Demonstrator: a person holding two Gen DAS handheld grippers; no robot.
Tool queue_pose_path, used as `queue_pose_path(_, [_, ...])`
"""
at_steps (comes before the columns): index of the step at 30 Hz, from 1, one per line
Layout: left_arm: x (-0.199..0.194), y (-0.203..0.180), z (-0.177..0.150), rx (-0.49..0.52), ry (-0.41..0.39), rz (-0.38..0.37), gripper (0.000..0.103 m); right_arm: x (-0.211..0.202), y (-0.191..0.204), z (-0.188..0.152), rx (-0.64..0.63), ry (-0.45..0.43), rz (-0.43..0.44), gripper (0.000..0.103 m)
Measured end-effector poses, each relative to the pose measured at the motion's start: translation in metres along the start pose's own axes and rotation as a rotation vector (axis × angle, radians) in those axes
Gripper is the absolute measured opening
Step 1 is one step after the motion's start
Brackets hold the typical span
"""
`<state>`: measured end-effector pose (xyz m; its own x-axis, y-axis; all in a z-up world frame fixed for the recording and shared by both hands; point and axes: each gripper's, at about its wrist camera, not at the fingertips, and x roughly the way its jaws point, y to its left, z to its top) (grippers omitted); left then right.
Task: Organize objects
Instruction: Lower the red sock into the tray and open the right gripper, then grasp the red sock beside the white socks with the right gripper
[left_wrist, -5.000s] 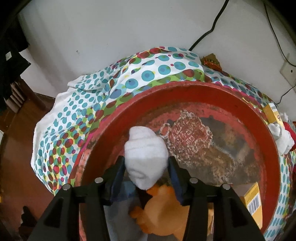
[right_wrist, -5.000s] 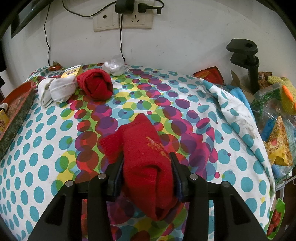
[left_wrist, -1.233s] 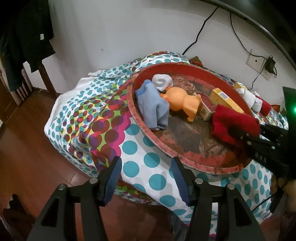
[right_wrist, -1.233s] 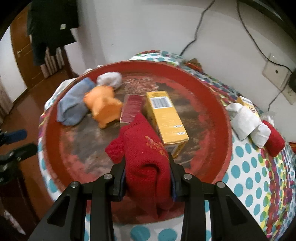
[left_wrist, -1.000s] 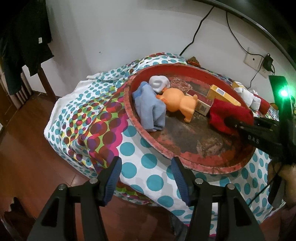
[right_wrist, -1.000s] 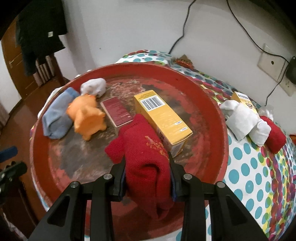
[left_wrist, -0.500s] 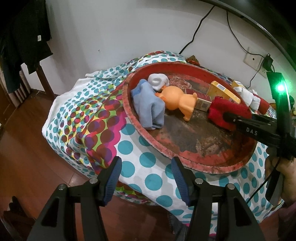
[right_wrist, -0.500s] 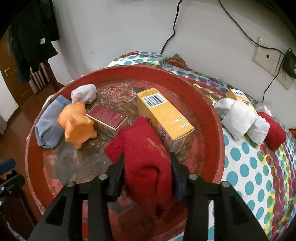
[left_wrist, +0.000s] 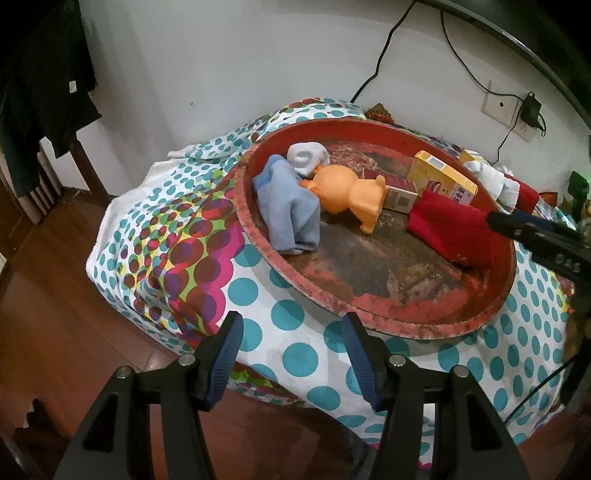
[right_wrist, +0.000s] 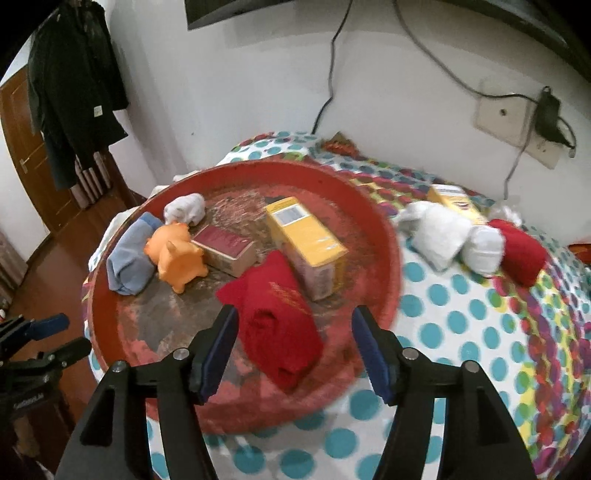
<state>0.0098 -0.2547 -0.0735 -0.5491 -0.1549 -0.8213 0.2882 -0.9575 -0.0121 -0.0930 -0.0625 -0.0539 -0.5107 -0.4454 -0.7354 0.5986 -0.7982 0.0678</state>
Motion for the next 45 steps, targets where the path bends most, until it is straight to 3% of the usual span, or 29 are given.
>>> queue_pose_path(7, [-0.003,-0.004,0.000,0.018,-0.014,0.022,0.057,-0.021,-0.059,-0.003,0.079,-0.037,-0.055,0.063])
queue_pose_path(12, [-0.004,-0.011,-0.001,0.043,-0.022,0.039,0.057,-0.026,-0.121,-0.006,0.150,-0.044,-0.154,0.065])
queue_pose_path(18, [-0.009,-0.020,-0.001,0.079,-0.042,0.058,0.057,-0.015,-0.187,-0.008,0.225,-0.030,-0.222,0.065])
queue_pose_path(25, [-0.017,-0.040,0.003,0.130,-0.054,0.071,0.057,0.015,-0.227,0.008,0.197,-0.007,-0.249,0.066])
queue_pose_path(38, [-0.025,-0.123,0.043,0.226,-0.038,-0.115,0.057,0.075,-0.254,0.042,0.060,0.047,-0.194,0.068])
queue_pose_path(41, [-0.021,-0.156,0.055,0.275,-0.038,-0.137,0.057,0.086,-0.255,0.045,0.043,0.052,-0.162,0.057])
queue_pose_path(45, [-0.012,-0.206,0.066,0.357,-0.039,-0.171,0.057,0.088,-0.257,0.041,0.044,0.046,-0.138,0.032])
